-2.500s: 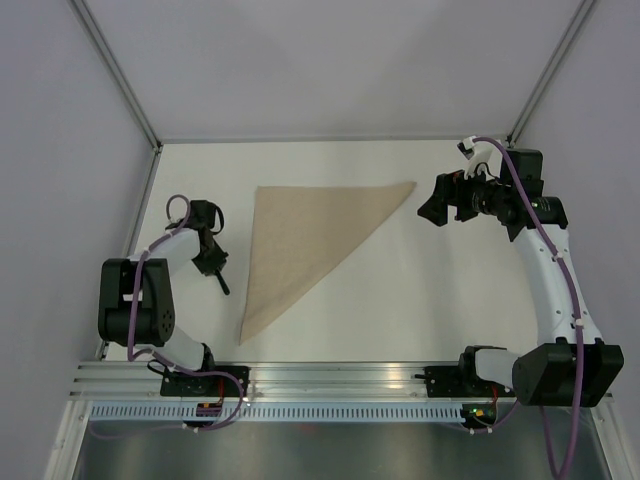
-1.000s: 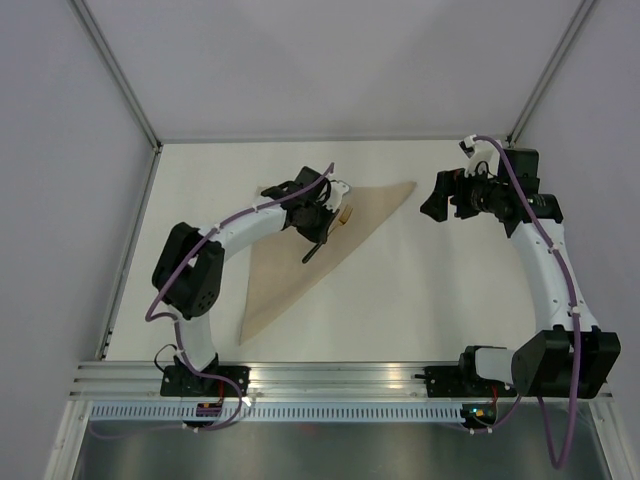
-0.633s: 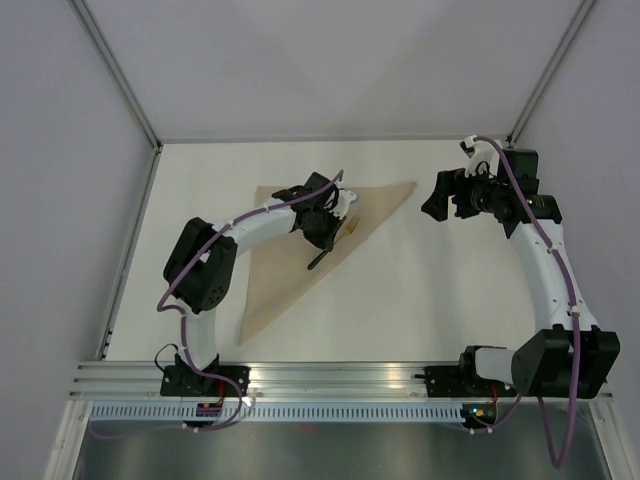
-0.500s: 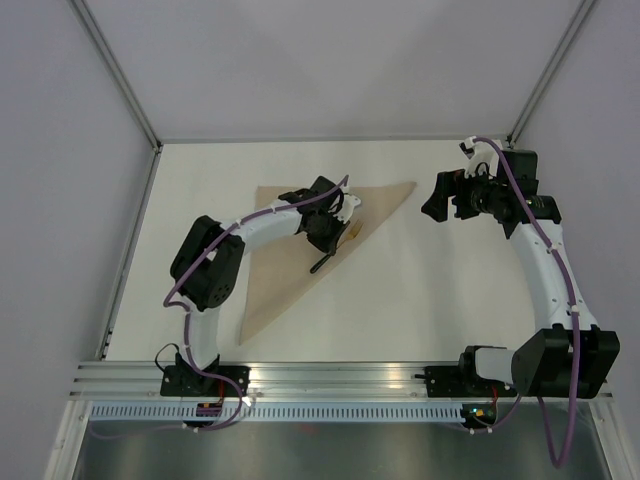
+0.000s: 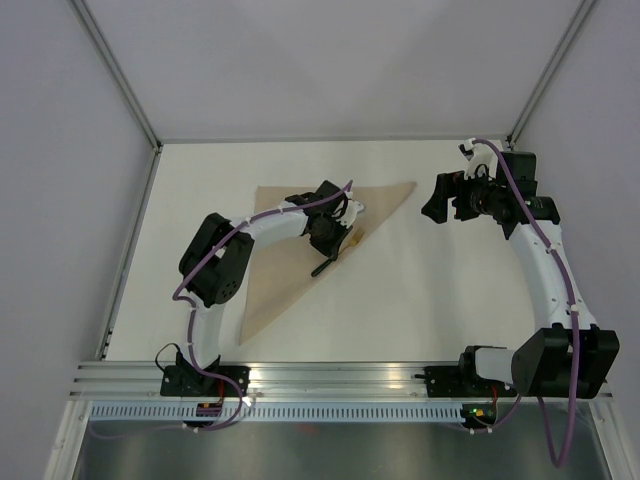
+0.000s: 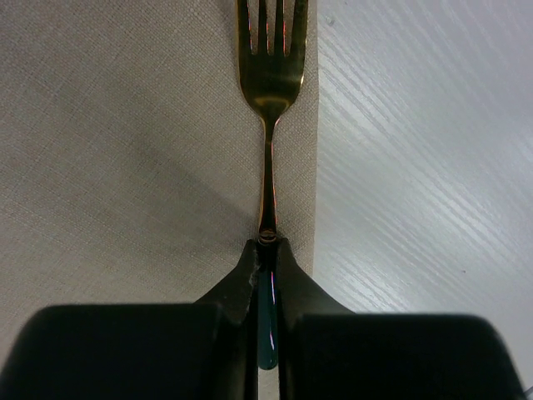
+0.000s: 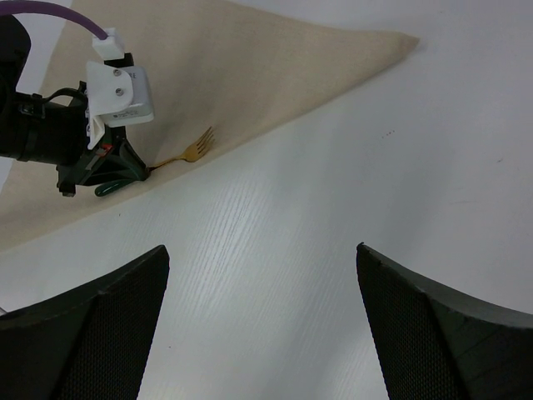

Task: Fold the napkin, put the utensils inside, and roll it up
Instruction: Place the utensil onto the napkin

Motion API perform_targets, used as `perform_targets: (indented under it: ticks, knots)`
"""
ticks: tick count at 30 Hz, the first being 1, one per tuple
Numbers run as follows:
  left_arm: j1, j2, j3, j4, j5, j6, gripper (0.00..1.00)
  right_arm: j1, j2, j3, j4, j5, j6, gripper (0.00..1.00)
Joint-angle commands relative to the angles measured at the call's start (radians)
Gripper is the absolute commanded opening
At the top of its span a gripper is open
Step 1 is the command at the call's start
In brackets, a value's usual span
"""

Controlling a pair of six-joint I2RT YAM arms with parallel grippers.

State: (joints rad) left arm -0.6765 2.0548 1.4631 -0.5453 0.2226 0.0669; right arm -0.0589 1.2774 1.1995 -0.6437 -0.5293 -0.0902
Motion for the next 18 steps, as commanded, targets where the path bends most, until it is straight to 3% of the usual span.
perform_targets:
  ticks: [1, 18]
  knots:
    - [-0.008, -0.001, 0.043, 0.007, 0.012, -0.032, 0.02, -0.004, -0.006, -0.003, 0.003, 0.022, 0.02, 0.98]
    - [-0.008, 0.011, 0.048, -0.004, -0.02, -0.036, 0.02, -0.002, 0.004, -0.008, -0.004, 0.014, 0.015, 0.98]
